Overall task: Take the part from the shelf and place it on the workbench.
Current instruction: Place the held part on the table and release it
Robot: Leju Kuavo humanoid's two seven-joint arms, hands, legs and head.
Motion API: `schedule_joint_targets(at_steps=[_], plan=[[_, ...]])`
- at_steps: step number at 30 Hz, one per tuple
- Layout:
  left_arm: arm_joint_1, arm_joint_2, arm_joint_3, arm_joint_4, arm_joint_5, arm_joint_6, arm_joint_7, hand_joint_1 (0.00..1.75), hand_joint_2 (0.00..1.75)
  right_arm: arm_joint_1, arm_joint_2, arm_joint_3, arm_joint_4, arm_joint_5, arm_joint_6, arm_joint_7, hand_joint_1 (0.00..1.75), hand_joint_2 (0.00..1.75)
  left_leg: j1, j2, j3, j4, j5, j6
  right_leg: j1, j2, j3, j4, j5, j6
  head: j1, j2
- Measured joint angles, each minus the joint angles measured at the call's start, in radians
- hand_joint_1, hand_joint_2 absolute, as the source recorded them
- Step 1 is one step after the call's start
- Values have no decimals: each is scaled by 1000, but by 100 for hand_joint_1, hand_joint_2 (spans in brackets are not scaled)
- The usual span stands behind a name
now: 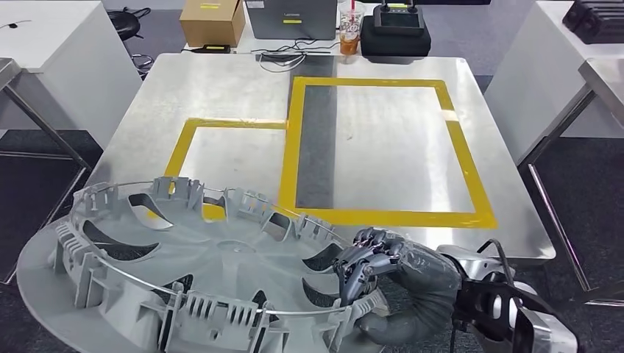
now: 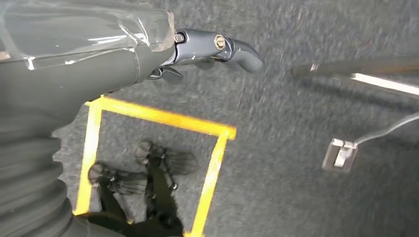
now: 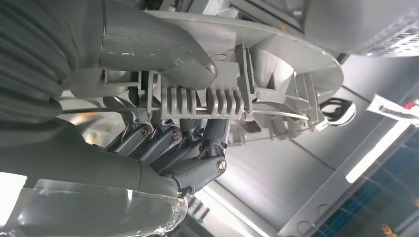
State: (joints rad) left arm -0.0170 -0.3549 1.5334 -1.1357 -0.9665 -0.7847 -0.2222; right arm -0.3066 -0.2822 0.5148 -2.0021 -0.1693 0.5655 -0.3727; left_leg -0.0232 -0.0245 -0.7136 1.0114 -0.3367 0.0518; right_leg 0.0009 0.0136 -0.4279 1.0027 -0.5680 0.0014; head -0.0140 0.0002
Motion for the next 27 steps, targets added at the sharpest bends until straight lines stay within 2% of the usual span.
schedule_joint_targets(at_steps=[2,3,4,6,7,8,9,10,11,12,13,14,15,16,18,19,21,22,23,24,26,27], plan=[[-1,-1,0,1,-1,-1,-4,0,175,1,0,-4,-4,0,1,0,166,175,4,-1,35,-10,-11,5,0,-1,-7,56,16,13,1,0],[-2,-2,-1,2,-3,-1,-6,0,175,1,-1,-6,-6,0,2,-1,166,175,6,-1,52,-12,-20,8,-1,-2,-33,105,21,17,1,0],[-2,-2,-2,3,-5,-1,-8,0,175,2,-1,-8,-6,2,2,-1,166,175,7,0,63,-13,-30,10,-3,-3,-73,165,11,17,1,0],[-3,-4,-3,6,-8,-2,-12,0,175,4,-1,-14,-7,6,3,-1,166,175,7,-1,82,-13,-52,13,-3,-3,-161,264,-44,10,1,0],[-3,-5,-3,7,-8,-2,-14,0,175,4,-1,-17,-7,11,3,-1,166,175,7,-3,92,-13,-63,12,-3,-3,-196,283,-78,6,2,0],[-3,-5,-3,9,-9,-3,-15,0,175,6,-2,-19,-8,15,3,-1,166,175,7,-5,105,-12,-74,12,-3,-3,-216,275,-98,7,2,0],[-3,-5,-3,10,-9,-3,-16,0,175,7,-2,-20,-8,18,3,-1,166,175,7,-8,118,-12,-86,11,-3,-3,-226,243,-96,11,2,0],[-3,-6,-3,10,-9,-4,-17,0,175,9,-3,-21,-8,20,3,-1,166,175,7,-11,133,-12,-98,9,-3,-4,-226,185,-64,20,2,0],[-3,-6,-3,11,-9,-4,-18,0,175,11,-4,-21,-7,21,3,-1,166,175,6,-13,145,-12,-110,6,-3,-4,-222,120,-3,31,2,0],[-3,-6,-3,12,-9,-5,-18,0,175,12,-5,-22,-7,22,3,-1,166,175,5,-15,155,-11,-121,2,-2,-5,-218,63,59,34,2,0],[-2,-6,-2,12,-10,-5,-18,0,175,14,-6,-22,-7,23,3,-1,166,175,4,-17,160,-10,-131,-3,0,-5,-212,21,113,28,2,0],[-2,-6,-2,13,-10,-5,-19,0,175,15,-6,-23,-8,24,2,-1,166,175,3,-18,162,-8,-137,-8,2,-6,-209,4,146,17,2,0],[-3,-6,-2,13,-10,-5,-19,0,175,14,-7,-24,-9,29,1,-1,166,175,2,-19,164,-7,-141,-12,3,-6,-203,-2,153,4,2,0],[-3,-5,-2,12,-9,-6,-20,0,175,13,-7,-25,-10,37,-1,-1,166,175,2,-18,160,0,-142,-15,-1,-6,-195,-5,155,-5,2,0],[-7,-5,-2,11,-5,-7,-21,0,175,11,-8,-26,-13,79,-16,-1,166,175,1,-8,129,55,-144,-26,-9,-7,-179,-14,151,-14,-1,0],[-10,-5,-2,10,-4,-7,-21,0,175,10,-9,-26,-13,112,-31,0,166,175,4,0,98,108,-157,-35,-13,-8,-170,-18,147,-19,-3,0],[-15,-5,-2,11,-2,-5,-22,0,175,-1,-11,-25,-10,193,-73,5,166,175,16,14,24,232,-209,-53,-14,-9,-156,-20,136,-26,-6,0],[-17,-5,-2,11,-2,-4,-23,0,175,-10,-12,-24,-6,235,-93,9,166,175,21,17,-7,275,-229,-58,-14,-8,-150,-20,130,-27,-5,0],[-17,-5,-2,12,-3,-4,-24,0,175,-22,-14,-23,-1,278,-111,13,166,175,25,19,-26,289,-229,-61,-13,-7,-142,-20,124,-27,-6,0],[-17,-5,-2,12,-4,-4,-24,0,175,-34,-15,-21,4,319,-125,18,166,175,26,19,-27,268,-205,-60,-13,-6,-134,-20,118,-27,-6,0],[-17,-3,-2,13,-5,-4,-27,0,175,-60,-20,-17,15,398,-143,33,166,175,24,20,15,138,-108,-49,-11,-4,-116,-22,108,-25,-5,0],[-17,-1,-1,13,-6,-4,-29,0,175,-75,-23,-15,23,429,-148,41,166,175,20,22,39,71,-72,-40,-8,-4,-110,-22,103,-23,-5,0]])
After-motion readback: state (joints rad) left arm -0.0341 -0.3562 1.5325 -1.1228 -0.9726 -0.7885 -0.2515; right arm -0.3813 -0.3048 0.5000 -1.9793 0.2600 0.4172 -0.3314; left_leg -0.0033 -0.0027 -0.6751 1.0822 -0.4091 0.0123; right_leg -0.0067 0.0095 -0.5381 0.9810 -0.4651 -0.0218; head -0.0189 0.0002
